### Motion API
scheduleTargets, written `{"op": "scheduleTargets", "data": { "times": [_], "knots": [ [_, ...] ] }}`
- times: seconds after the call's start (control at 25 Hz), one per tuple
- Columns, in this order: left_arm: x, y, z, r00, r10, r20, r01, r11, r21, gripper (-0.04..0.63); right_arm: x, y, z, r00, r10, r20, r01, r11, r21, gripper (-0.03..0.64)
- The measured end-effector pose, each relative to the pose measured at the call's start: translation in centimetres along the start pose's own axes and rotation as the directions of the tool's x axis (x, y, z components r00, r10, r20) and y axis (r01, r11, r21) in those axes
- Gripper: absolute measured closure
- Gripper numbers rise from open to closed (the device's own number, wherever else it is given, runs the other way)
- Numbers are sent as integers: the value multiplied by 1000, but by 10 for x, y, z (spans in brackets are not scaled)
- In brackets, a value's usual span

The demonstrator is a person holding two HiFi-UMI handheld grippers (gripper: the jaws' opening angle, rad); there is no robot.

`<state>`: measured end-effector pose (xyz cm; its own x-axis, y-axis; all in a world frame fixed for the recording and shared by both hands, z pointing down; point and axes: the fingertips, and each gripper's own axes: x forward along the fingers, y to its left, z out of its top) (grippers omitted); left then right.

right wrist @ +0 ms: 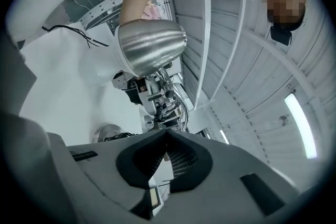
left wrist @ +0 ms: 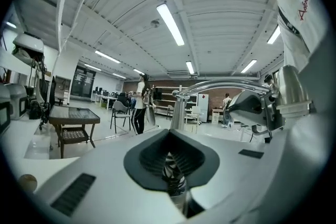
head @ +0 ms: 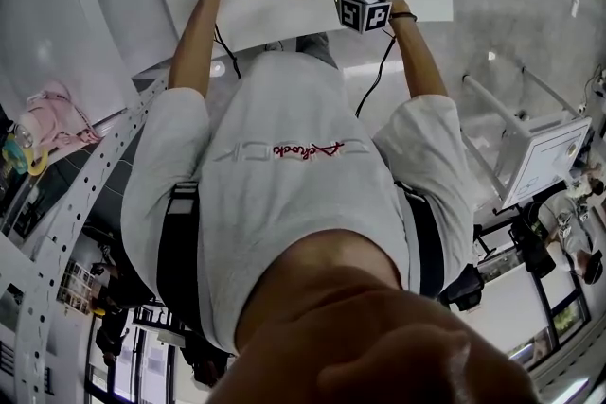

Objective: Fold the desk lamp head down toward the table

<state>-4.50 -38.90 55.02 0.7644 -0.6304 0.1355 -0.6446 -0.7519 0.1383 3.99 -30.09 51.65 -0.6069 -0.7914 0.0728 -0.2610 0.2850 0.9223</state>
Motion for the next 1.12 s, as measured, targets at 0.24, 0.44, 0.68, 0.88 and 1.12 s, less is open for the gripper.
{"op": "scheduleTargets", "data": {
  "times": [0.24, 0.44, 0.68, 0.88, 1.12],
  "knots": [
    [-4, -4, 2, 1000, 24, 5, -24, 1000, 15, 569, -2, -5, -1, 999, -20, -32, 21, 999, 40, 601],
    [-13, -9, 5, 998, 46, 30, -46, 999, -4, 569, -8, -26, -26, 991, -35, -131, 91, 886, 454, 601],
    [-18, -16, 1, 998, 55, 22, -54, 998, -9, 569, -15, -38, -53, 992, -35, -119, 122, 450, 885, 601],
    [-21, -28, 3, 998, 48, 26, -48, 999, -11, 569, -21, -44, -54, 992, -89, -93, 112, 236, 965, 603],
    [-30, -43, 15, 998, 48, 48, -48, 999, 0, 569, -32, -50, -35, 993, -96, -67, 94, 321, 942, 603]
  ]
}}
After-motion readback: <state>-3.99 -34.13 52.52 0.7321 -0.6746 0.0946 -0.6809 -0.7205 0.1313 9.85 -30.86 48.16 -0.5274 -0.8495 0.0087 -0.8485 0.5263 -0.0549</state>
